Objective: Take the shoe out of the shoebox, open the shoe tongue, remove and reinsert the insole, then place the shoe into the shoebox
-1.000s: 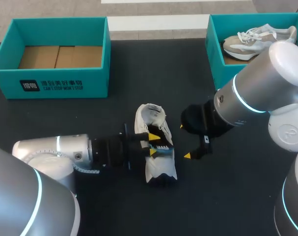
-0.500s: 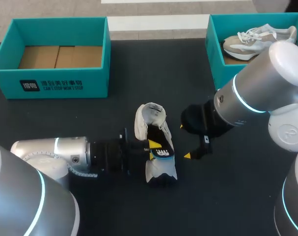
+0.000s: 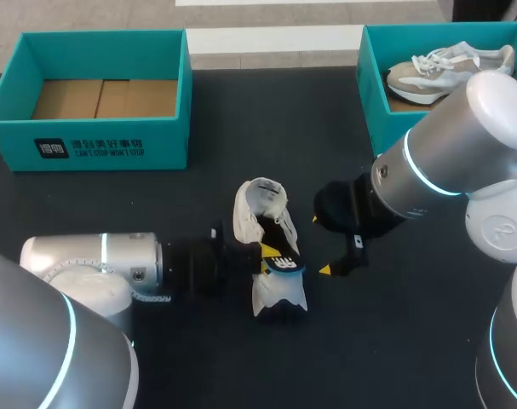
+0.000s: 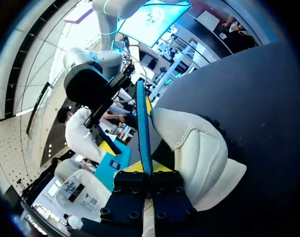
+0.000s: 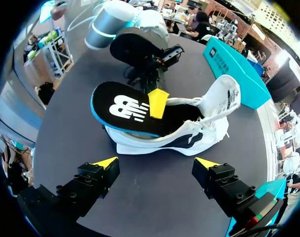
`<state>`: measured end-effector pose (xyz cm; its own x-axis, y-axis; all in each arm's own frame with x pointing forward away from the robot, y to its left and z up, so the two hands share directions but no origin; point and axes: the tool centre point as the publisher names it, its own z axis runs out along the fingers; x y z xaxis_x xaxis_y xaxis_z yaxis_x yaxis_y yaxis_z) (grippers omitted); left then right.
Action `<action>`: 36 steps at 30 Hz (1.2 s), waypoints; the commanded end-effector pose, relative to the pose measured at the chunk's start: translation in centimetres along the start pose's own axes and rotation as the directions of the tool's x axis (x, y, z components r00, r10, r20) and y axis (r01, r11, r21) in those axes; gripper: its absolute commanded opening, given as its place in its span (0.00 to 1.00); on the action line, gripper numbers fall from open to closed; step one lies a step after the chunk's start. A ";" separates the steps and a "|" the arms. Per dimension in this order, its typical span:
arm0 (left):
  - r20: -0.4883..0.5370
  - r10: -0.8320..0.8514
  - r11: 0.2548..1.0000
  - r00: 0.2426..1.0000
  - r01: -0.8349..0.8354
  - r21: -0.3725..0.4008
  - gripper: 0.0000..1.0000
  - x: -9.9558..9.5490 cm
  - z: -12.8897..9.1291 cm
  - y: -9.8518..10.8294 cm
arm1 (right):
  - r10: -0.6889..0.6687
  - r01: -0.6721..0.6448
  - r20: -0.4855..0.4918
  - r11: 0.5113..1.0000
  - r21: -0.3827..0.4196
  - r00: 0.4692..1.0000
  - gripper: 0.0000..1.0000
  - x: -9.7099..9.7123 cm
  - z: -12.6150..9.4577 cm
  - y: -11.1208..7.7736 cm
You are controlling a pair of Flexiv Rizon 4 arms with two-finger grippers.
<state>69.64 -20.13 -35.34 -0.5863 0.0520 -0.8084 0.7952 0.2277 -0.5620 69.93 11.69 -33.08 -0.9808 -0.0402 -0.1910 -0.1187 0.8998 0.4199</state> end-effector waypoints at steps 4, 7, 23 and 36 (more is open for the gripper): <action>0.023 -0.013 1.000 1.000 0.012 0.006 0.42 -0.2 -0.7 -0.8 | 0.001 -0.001 0.001 1.000 -0.001 1.000 1.00 0.1 0.1 0.0; 0.042 -0.004 1.000 0.999 0.003 0.023 0.47 -0.8 -1.0 -1.7 | 0.001 -0.001 0.001 1.000 -0.001 1.000 1.00 0.1 0.1 0.0; 0.027 0.000 0.996 1.000 -0.003 0.092 0.00 -0.5 0.3 -3.3 | 0.001 -0.001 0.001 1.000 -0.001 1.000 1.00 0.1 0.1 0.0; -0.011 0.030 1.000 0.999 -0.030 0.006 0.00 -0.2 -0.5 -0.5 | 0.001 -0.001 0.001 1.000 -0.001 1.000 1.00 0.1 0.1 0.0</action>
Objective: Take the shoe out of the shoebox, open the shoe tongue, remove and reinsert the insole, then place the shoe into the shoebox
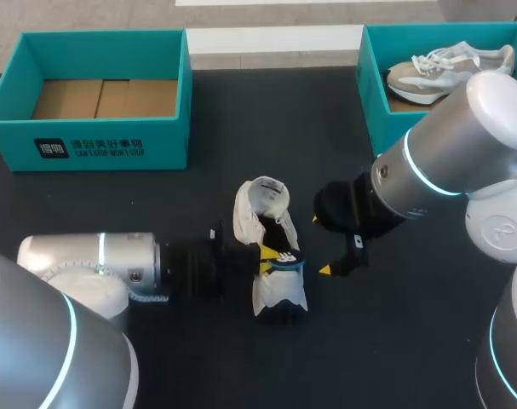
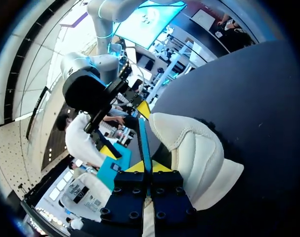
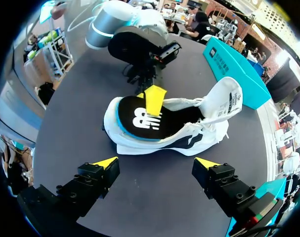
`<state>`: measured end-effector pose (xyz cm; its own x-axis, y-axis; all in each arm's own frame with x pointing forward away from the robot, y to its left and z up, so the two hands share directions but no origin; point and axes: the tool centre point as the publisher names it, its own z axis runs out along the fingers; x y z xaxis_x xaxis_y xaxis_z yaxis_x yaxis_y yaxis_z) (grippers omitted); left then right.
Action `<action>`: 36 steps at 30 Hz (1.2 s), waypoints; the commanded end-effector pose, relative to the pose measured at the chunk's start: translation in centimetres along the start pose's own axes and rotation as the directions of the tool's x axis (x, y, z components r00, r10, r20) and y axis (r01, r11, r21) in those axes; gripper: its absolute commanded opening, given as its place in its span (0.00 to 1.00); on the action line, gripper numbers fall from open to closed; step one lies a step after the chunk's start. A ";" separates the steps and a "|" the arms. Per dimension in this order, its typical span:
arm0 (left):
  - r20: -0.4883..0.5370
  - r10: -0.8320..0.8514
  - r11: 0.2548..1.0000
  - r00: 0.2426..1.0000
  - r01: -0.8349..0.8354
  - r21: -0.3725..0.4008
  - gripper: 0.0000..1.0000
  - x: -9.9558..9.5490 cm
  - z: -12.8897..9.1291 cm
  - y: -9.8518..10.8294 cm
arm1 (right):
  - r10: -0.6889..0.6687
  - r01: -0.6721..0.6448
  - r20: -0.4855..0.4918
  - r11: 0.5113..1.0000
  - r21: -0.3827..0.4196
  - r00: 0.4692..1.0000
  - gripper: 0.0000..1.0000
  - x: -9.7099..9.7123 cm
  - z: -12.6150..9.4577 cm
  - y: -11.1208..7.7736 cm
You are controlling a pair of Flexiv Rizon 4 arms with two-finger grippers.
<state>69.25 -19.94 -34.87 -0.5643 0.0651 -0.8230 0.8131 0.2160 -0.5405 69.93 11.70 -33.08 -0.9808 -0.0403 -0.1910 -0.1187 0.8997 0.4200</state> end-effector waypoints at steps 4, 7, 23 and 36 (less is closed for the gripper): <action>0.006 -0.015 1.000 1.000 0.015 0.006 0.23 0.1 -0.5 -0.7 | 0.001 -0.001 0.001 1.000 -0.001 1.000 1.00 0.1 0.1 0.0; 0.037 -0.029 0.999 0.999 0.028 0.033 0.46 -0.4 -0.8 -1.5 | 0.001 -0.001 0.001 1.000 -0.001 1.000 1.00 0.1 0.1 0.0; -0.015 -0.048 0.995 0.999 0.049 0.084 0.00 0.6 0.9 -2.0 | 0.001 -0.001 0.001 1.000 -0.001 1.000 1.00 0.1 0.1 0.0; -0.034 -0.052 0.997 0.998 0.054 0.050 0.00 0.8 -0.7 -2.1 | 0.001 -0.001 0.001 1.000 -0.001 1.000 1.00 0.1 0.1 0.0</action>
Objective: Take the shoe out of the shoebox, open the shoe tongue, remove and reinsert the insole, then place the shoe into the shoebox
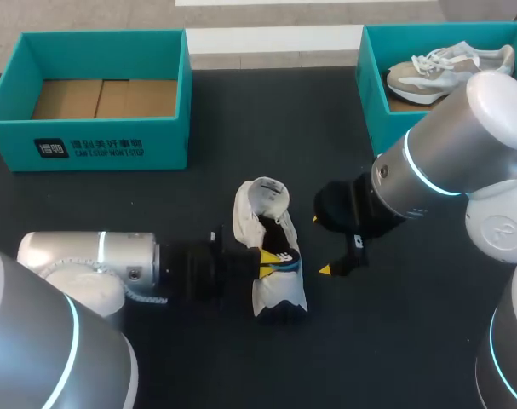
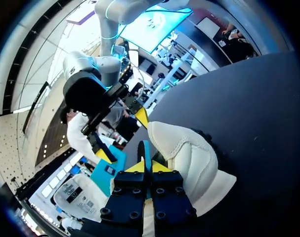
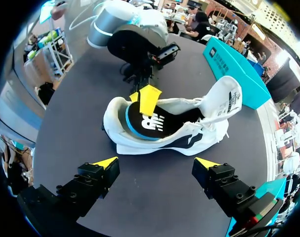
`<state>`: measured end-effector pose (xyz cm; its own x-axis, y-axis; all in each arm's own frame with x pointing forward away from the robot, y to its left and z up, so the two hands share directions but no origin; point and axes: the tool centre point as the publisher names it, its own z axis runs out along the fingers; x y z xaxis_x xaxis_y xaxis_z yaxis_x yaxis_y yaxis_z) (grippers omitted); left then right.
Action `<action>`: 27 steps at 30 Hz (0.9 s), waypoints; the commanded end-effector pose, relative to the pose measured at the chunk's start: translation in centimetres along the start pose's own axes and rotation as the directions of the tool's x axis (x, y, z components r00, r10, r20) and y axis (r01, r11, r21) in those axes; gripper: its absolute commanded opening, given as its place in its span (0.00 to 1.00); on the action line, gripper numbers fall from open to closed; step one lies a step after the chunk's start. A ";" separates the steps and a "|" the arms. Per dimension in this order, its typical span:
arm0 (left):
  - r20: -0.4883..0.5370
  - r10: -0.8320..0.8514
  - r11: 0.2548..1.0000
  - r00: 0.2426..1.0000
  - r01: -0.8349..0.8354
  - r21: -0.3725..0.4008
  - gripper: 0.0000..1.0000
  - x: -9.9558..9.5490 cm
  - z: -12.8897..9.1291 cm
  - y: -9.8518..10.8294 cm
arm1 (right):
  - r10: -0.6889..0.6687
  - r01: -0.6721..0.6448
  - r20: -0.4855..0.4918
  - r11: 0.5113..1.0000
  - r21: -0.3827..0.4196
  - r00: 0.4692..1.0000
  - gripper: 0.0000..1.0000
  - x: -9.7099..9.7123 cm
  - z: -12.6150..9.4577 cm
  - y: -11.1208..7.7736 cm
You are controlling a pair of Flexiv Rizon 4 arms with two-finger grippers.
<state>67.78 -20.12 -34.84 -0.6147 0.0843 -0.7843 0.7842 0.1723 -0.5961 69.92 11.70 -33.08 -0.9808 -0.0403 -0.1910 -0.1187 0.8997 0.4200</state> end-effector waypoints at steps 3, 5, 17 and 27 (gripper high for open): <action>0.017 0.011 1.000 1.000 -0.011 0.016 0.48 -0.4 -1.0 -1.5 | 0.001 -0.001 0.001 1.000 -0.001 1.000 1.00 0.1 0.1 0.0; 0.034 0.005 0.999 0.999 -0.006 0.032 0.63 -0.8 -1.3 -1.8 | 0.001 -0.001 0.001 1.000 -0.001 1.000 1.00 0.1 0.1 0.0; 0.041 0.022 0.997 0.999 -0.025 0.069 0.98 -3.4 -2.8 -3.2 | 0.001 -0.001 0.001 1.000 -0.001 1.000 1.00 0.1 0.1 0.0; -0.049 0.038 0.997 0.998 -0.034 0.069 1.00 -5.1 -4.4 -3.5 | 0.001 -0.001 0.001 1.000 -0.001 1.000 1.00 0.1 0.1 0.0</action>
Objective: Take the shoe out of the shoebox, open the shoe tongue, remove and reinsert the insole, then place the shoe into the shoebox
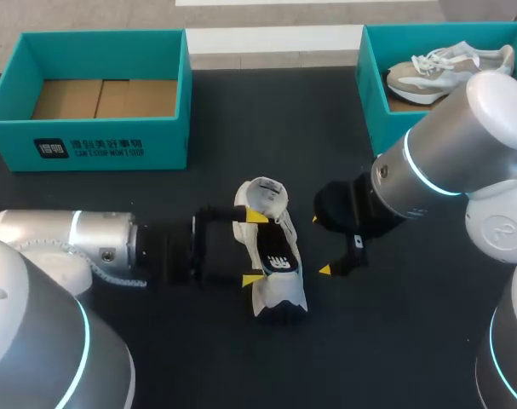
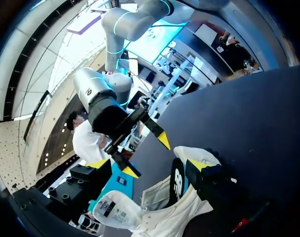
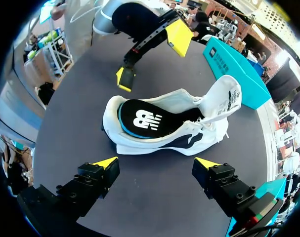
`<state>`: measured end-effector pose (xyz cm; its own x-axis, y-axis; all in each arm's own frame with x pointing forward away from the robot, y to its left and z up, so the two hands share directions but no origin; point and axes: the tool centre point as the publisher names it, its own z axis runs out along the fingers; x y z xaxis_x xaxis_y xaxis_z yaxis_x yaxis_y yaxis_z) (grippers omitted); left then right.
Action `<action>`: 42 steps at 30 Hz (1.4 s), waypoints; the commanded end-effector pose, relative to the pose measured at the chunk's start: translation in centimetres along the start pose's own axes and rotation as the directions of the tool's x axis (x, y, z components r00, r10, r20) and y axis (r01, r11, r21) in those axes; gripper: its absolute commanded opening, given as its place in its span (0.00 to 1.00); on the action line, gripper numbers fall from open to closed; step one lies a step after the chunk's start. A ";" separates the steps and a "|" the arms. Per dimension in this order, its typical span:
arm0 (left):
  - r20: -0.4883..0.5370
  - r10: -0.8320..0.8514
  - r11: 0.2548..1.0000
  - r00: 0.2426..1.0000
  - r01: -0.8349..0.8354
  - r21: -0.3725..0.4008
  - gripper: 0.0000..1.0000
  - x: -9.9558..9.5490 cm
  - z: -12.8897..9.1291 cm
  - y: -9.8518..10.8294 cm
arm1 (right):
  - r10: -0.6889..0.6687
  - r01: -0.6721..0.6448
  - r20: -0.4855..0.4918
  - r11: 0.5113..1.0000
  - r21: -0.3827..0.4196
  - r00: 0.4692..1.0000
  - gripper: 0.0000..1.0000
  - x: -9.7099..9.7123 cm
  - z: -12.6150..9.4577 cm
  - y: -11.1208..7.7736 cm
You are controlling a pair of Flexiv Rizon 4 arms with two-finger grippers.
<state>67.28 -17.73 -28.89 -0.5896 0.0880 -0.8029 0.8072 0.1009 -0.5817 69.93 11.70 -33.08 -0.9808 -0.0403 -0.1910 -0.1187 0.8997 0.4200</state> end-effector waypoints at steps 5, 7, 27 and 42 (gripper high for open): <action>-0.177 0.004 1.000 0.984 -0.002 0.012 1.00 -2.2 -1.6 0.9 | 0.001 -0.001 0.001 1.000 -0.001 1.000 1.00 0.1 0.1 0.0; -0.229 -0.002 1.000 0.974 0.007 0.024 1.00 -2.7 -1.8 1.2 | 0.001 -0.001 0.001 1.000 -0.001 1.000 1.00 0.1 0.1 0.0; -0.541 -0.035 0.999 0.840 0.050 0.013 1.00 -4.9 -2.0 2.1 | -0.004 0.004 0.002 1.000 0.018 1.000 1.00 -0.4 -0.8 -0.5; -0.541 -0.035 0.999 0.840 0.050 0.013 1.00 -4.9 -2.0 2.1 | 0.005 -0.003 -0.084 1.000 0.025 0.996 1.00 -3.4 -10.2 -5.5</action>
<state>71.85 -16.01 -25.97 -0.5405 0.6059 -0.5837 0.7761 0.0912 -0.6240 72.86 5.38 -28.91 -0.9901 -0.0585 -0.1278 -0.1010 0.9283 0.3579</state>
